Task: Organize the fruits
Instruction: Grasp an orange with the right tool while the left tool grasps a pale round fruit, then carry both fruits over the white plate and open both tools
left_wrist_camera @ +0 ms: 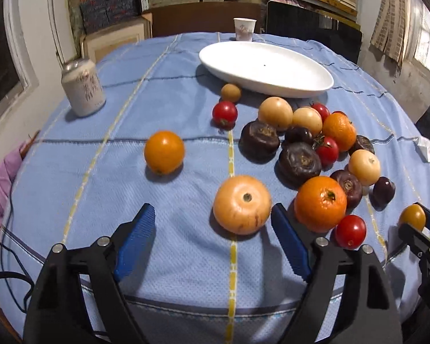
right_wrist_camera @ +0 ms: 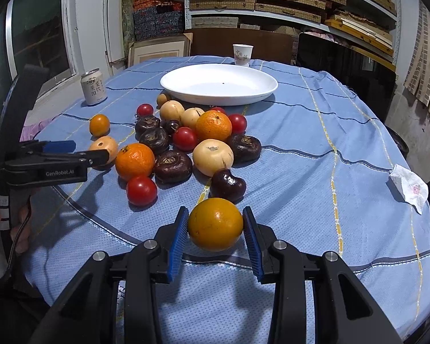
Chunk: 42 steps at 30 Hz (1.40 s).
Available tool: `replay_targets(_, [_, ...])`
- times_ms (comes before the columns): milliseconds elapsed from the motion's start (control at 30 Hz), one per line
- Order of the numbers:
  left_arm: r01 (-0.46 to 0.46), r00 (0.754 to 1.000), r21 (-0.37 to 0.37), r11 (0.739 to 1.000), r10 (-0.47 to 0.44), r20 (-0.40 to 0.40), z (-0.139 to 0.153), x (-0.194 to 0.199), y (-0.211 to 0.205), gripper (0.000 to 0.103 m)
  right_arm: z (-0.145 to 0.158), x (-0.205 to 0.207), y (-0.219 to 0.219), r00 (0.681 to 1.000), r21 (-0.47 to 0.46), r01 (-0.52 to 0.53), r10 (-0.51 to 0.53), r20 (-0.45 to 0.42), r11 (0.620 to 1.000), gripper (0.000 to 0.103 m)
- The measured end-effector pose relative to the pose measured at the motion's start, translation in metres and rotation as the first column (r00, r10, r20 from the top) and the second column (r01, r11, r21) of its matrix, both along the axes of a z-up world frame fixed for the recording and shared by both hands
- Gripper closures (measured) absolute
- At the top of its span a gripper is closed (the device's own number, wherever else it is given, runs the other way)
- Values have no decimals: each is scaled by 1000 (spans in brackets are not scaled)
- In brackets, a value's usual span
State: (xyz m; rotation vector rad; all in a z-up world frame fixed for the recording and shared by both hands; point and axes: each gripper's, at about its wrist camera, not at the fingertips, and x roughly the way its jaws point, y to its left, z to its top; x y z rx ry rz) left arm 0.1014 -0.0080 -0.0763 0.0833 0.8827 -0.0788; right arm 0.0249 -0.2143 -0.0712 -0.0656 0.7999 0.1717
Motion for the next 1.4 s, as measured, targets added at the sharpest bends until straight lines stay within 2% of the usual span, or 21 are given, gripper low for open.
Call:
replay_targets(100, [4, 1000, 53, 999, -4, 11, -3, 3, -8, 23, 1, -1, -1, 1000, -4, 2, -2, 5, 1000, 64])
replay_targets(200, [45, 999, 93, 995, -47, 18, -4, 4, -19, 46, 1, -1, -2, 1000, -2, 5, -5, 6, 1000, 64])
replay_targets(233, [65, 998, 105, 992, -65, 2, -7, 4, -24, 59, 1, -1, -3, 1000, -1, 8, -8, 6, 1000, 64])
replay_targets(267, [76, 997, 103, 992, -75, -9, -8, 4, -24, 61, 1, -1, -4, 1000, 0, 8, -8, 6, 1000, 64])
replay_targets(400, [68, 998, 87, 994, -67, -12, -7, 3, -21, 62, 2, -2, -4, 1000, 2, 7, -7, 10, 1000, 64])
replay_targets(700, [42, 999, 101, 994, -43, 11, 9, -23, -10, 62, 10, 0, -8, 1000, 14, 6, -6, 27, 1000, 64])
replay_targets(933, [33, 998, 66, 997, -36, 50, 36, -41, 2, 62, 10, 2, -14, 999, 15, 26, -27, 28, 1000, 64])
replay_targets(1067, [50, 995, 10, 999, -51, 89, 66, -46, 10, 62, 27, 5, -22, 997, 12, 41, -41, 66, 999, 64])
replay_targets(1267, [99, 986, -84, 992, -86, 140, 114, -27, 17, 62, 66, 25, -37, 989, 17, 47, -49, 143, 999, 64])
replay_targets(1400, [130, 983, -103, 986, -115, 140, 131, 17, 6, 62, 90, 65, -38, 984, 16, 14, -17, 175, 1000, 64])
